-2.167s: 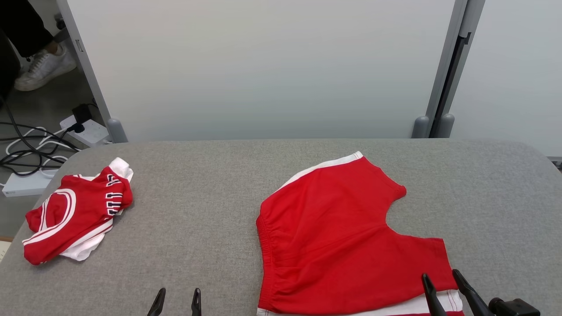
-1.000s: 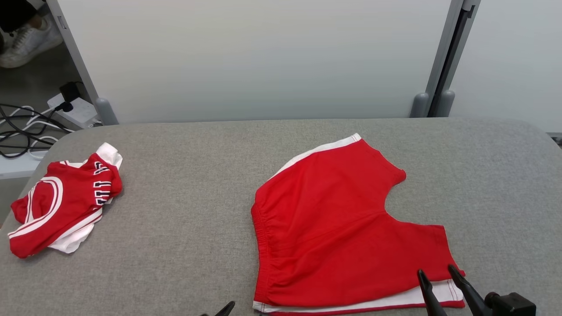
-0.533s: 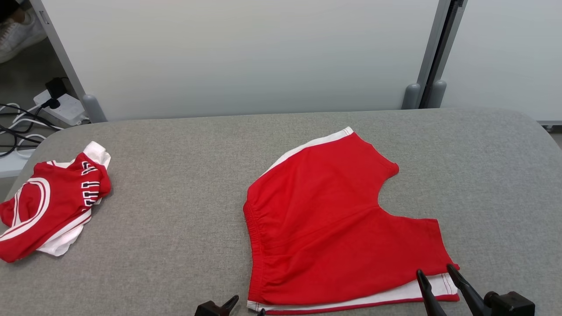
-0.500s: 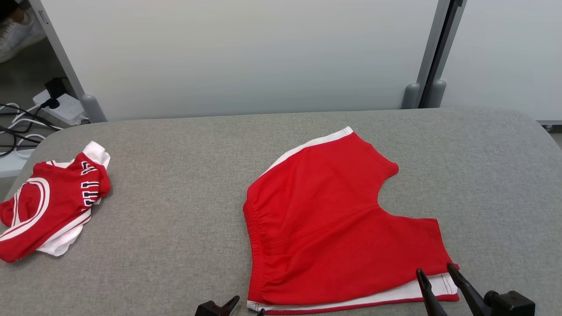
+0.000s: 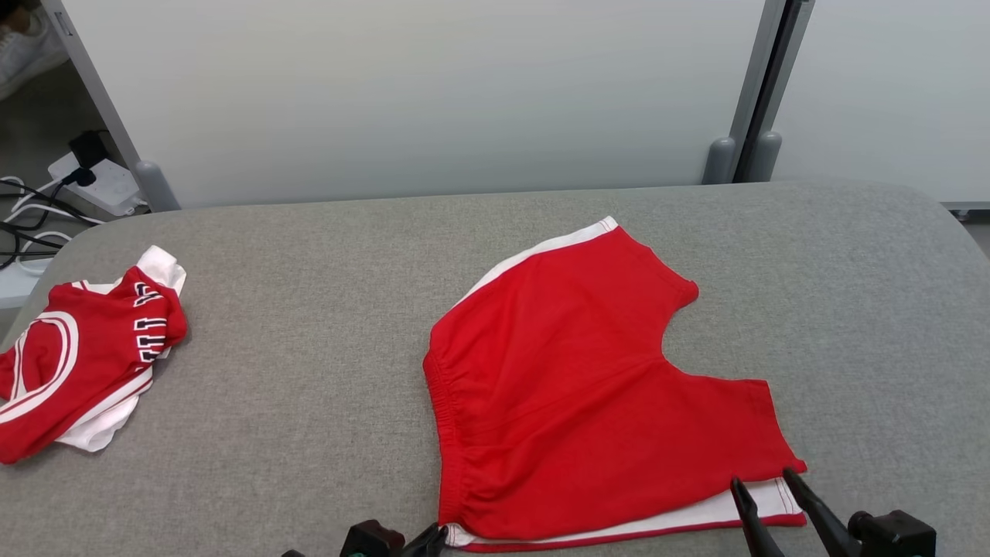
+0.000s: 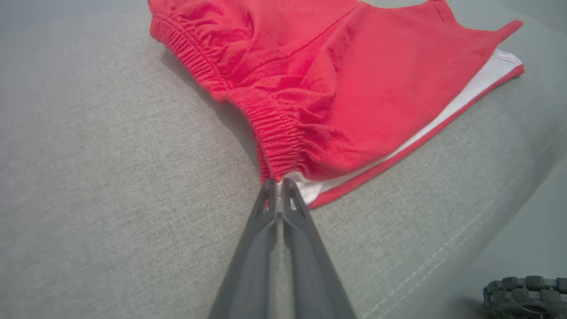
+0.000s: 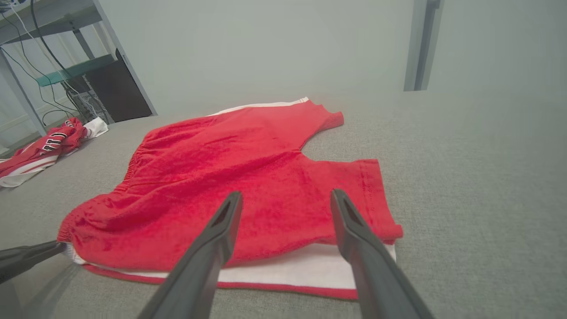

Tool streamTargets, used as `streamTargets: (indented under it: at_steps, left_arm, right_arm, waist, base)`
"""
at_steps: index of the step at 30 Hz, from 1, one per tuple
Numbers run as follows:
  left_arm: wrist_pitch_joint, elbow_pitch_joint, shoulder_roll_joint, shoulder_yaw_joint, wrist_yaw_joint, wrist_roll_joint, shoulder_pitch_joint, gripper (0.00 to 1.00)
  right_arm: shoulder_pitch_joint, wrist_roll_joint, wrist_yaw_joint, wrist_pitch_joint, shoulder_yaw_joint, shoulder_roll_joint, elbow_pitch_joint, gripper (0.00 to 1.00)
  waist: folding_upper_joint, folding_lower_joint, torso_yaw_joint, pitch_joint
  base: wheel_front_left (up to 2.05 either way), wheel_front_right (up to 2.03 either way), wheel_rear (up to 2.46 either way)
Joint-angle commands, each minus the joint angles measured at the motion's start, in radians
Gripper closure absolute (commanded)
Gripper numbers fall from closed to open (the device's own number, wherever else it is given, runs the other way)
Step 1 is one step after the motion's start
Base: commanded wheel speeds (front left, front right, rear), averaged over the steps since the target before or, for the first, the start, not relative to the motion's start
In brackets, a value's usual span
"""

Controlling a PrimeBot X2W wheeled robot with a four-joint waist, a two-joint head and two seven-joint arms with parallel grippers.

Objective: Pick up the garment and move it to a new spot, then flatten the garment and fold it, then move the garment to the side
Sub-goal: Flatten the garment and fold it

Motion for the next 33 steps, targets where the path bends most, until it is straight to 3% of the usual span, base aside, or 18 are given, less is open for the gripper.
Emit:
streamTargets:
  at_steps: [1,6,12,22,24,26,27,28,30,31,33]
  left_arm:
    - [-0.009,-0.015,0.010,0.028,-0.004,-0.015,-0.052,1.00]
    - [-0.009,-0.028,0.035,0.035,-0.004,-0.021,-0.051,1.00]
    - [-0.009,-0.063,0.063,0.050,-0.004,-0.017,-0.036,1.00]
    - [-0.009,-0.095,0.063,0.050,-0.004,-0.021,-0.026,1.00]
    - [-0.009,-0.100,0.065,0.048,-0.004,-0.023,-0.025,1.00]
    - [-0.009,-0.101,0.068,0.045,-0.004,-0.025,-0.025,1.00]
    - [-0.009,-0.101,0.068,0.045,-0.004,-0.025,-0.025,1.00]
    - [-0.009,-0.101,0.070,0.044,-0.004,-0.026,-0.026,1.00]
    - [-0.009,-0.104,0.072,0.044,-0.004,-0.028,-0.028,1.00]
    - [-0.009,-0.104,0.073,0.044,-0.004,-0.029,-0.029,1.00]
    - [-0.009,-0.105,0.076,0.043,-0.004,-0.030,-0.031,1.00]
  right_arm:
    - [-0.039,0.019,0.000,-0.013,0.022,-0.025,-0.006,0.00]
    - [-0.072,0.131,0.000,0.002,0.075,-0.068,0.113,0.00]
    - [-0.157,0.265,0.000,0.132,0.110,-0.133,0.225,0.00]
    - [-0.208,0.323,0.000,0.279,0.146,-0.158,0.281,0.01]
    - [-0.211,0.322,0.000,0.285,0.151,-0.156,0.285,0.31]
    - [-0.216,0.326,0.000,0.290,0.156,-0.152,0.290,0.51]
    - [-0.216,0.326,0.000,0.290,0.156,-0.152,0.290,0.51]
    - [-0.218,0.326,0.000,0.290,0.159,-0.151,0.292,0.62]
    - [-0.223,0.331,0.000,0.293,0.167,-0.148,0.297,0.93]
    - [-0.225,0.333,0.000,0.294,0.168,-0.147,0.301,1.00]
    - [-0.231,0.339,0.000,0.295,0.171,-0.146,0.309,1.00]
  waist:
    - [0.0000,0.0000,0.001,0.001]
    - [0.0000,0.0000,0.007,0.006]
    - [0.0000,0.0000,0.023,0.010]
    - [0.0000,0.0000,0.036,0.004]
    - [0.0000,0.0000,0.033,0.005]
    - [0.0000,0.0000,0.030,0.007]
    - [0.0000,0.0000,0.030,0.007]
    - [0.0000,0.0000,0.029,0.008]
    - [0.0000,0.0000,0.027,0.009]
    - [0.0000,0.0000,0.027,0.009]
    - [0.0000,0.0000,0.025,0.010]
  base:
    - [0.00,0.00,0.00]
    - [0.00,0.00,0.00]
    - [0.00,0.00,0.00]
    - [0.00,0.00,0.00]
    - [0.00,0.00,0.00]
    - [0.00,0.00,0.00]
    - [0.00,0.00,0.00]
    - [0.00,0.00,0.00]
    - [0.00,0.00,0.00]
    - [0.00,0.00,0.00]
    - [0.00,0.00,0.00]
